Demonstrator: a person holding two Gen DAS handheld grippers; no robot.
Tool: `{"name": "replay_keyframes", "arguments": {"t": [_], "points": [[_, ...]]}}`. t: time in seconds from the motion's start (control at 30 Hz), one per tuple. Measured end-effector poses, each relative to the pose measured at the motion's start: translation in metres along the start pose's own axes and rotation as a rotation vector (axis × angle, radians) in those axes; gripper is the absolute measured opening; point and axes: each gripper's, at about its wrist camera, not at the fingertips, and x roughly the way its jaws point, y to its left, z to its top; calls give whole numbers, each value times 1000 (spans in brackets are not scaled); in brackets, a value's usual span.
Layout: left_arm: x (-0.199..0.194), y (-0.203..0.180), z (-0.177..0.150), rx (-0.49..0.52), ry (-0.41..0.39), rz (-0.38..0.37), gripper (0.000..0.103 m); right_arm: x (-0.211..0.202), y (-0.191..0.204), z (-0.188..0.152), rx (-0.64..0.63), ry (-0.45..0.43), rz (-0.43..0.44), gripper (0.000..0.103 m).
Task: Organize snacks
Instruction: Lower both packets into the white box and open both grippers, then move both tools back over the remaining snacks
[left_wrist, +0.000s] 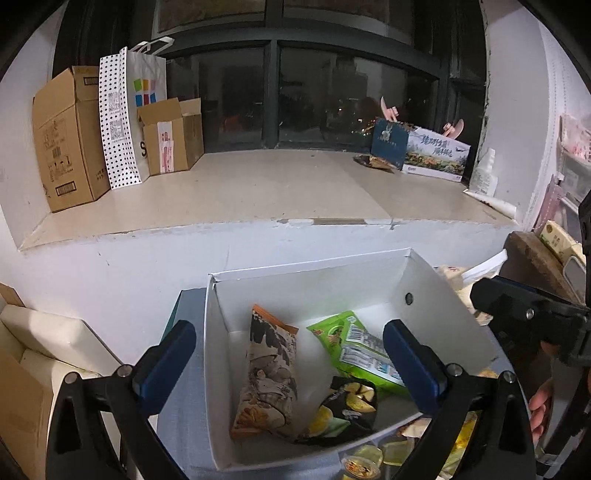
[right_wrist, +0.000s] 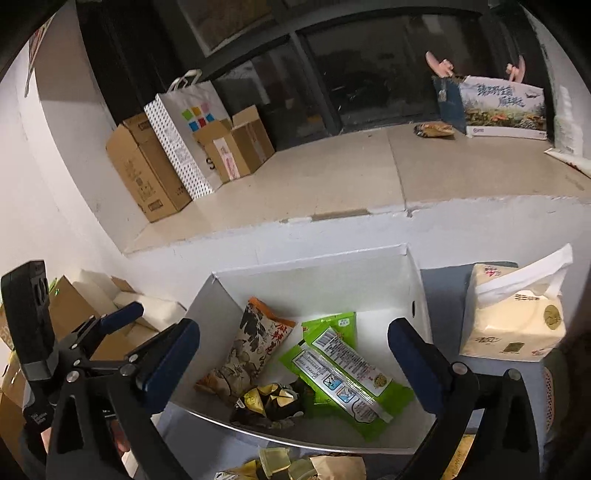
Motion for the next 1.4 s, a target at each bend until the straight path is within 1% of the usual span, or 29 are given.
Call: {"name": "replay_keyframes", "arguments": {"t": [0.1,0.2,0.3,0.4,0.5,0.57,0.63,0.7,0.87,0.9,1.0,1.03,1.1,1.17,1.27,1.4], "points": [[-20,-7,-7,24,-21,-12,103,-20,2,-8,-18,-39,-22,103],[-42,-13,-17,35,-48,-35,103,-38,10,-22,-71,-41,-26,103],[-64,-18,-32,39,-61,-64,103,-58,13,-40,-94,-45,-20,103],[-83,-21,-48,36,-70,-93,103,-77,17,-62,-75,-40,20,103],[-103,-24,-70,51,-75,-115,103,-95,19,-90,-62,-13,67,103],[-114,-27,-83,60,-81,-128,103,-107,21,-110,-68,7,78,103],[-126,-30,-99,65,-87,-128,103,-118,22,-128,-81,11,58,103],[-136,-32,-117,64,-77,-143,103,-129,24,-142,-99,3,38,103],[-152,-40,-157,65,-59,-155,103,-162,21,-179,-98,-46,-37,103],[-154,-40,-164,58,-37,-160,103,-166,21,-183,-97,-54,-46,103],[-162,-35,-187,-14,2,-188,103,-181,17,-203,-66,-87,-53,103],[-164,-35,-193,-26,12,-193,103,-185,15,-209,-55,-92,-49,103],[-169,-36,-205,-24,13,-180,103,-190,15,-221,-45,-91,-55,103],[-171,-36,-212,-12,18,-174,103,-189,17,-230,-70,-56,-69,103],[-172,-34,-215,-11,17,-163,103,-185,16,-238,-74,-14,-77,103],[-172,-31,-213,-11,11,-163,103,-191,13,-238,-74,-34,-101,103]]}}
